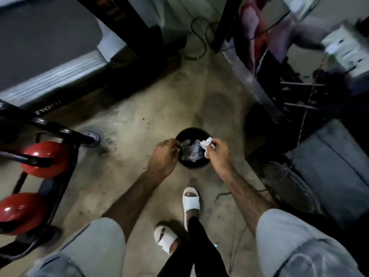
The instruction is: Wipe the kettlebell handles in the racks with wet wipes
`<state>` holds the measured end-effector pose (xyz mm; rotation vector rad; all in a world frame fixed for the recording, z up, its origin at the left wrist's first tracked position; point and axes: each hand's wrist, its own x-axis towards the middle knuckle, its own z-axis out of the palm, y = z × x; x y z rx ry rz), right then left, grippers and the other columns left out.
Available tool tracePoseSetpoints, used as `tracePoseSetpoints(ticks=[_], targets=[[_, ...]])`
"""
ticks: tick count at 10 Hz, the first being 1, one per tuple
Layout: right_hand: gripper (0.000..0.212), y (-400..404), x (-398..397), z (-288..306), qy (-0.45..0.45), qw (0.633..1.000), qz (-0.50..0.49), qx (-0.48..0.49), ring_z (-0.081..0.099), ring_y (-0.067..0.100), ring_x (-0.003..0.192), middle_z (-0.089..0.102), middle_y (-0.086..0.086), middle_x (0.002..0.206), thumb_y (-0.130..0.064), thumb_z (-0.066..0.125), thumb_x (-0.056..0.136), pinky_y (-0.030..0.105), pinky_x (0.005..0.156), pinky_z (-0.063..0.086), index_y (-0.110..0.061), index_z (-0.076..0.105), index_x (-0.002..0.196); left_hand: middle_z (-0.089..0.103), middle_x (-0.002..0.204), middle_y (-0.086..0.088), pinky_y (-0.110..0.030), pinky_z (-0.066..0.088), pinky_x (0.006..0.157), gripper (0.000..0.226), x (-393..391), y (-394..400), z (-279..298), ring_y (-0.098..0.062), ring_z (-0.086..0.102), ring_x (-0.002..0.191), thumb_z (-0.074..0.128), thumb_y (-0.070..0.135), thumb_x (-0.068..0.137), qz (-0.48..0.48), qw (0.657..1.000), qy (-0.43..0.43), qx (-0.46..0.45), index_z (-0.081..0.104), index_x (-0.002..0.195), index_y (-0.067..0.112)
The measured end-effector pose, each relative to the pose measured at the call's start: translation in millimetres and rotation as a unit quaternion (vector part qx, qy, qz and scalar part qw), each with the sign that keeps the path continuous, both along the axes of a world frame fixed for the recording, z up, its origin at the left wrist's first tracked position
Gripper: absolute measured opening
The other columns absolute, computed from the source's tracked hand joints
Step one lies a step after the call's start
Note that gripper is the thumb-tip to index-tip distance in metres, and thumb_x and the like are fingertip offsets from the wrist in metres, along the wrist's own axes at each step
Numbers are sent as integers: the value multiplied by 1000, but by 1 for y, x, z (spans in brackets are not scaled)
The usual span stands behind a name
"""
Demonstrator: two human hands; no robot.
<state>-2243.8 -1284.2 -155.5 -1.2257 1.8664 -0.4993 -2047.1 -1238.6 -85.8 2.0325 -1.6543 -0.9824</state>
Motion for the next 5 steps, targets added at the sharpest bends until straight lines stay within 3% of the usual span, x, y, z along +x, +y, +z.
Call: tracePoseSetpoints(ticks=[1,2,3,5], targets=[[18,-11,1,-41,44,999,18,13,68,30,83,71,11,87,-22,63,77,31,76,53,-20,73,92,66,107,-12,-42,49,87,24,-17,-17,-80,-33,56,103,52,15,88,-21,999,-20,36,61,110,15],[22,-26,-1,-123,74,995,61,21,64,32,93,68,18,101,-13,67,83,23,75,40,-11,74,104,63,112,-11,-42,47,89,24,-29,-32,-167,-33,51,110,52,15,89,-20,997,-48,56,61,112,16],[22,-40,5,-187,103,988,106,33,62,36,95,67,20,100,-19,66,84,35,78,47,-10,73,103,63,114,-11,-42,46,91,28,-30,-42,-227,-33,50,110,50,13,89,-12,996,-61,71,60,114,15],[37,-49,9,-239,104,981,141,81,63,28,108,64,7,120,-26,69,82,36,88,53,-26,67,119,62,114,-12,-42,46,93,31,-29,-58,-269,-34,50,110,49,11,87,9,994,-68,85,59,116,15]])
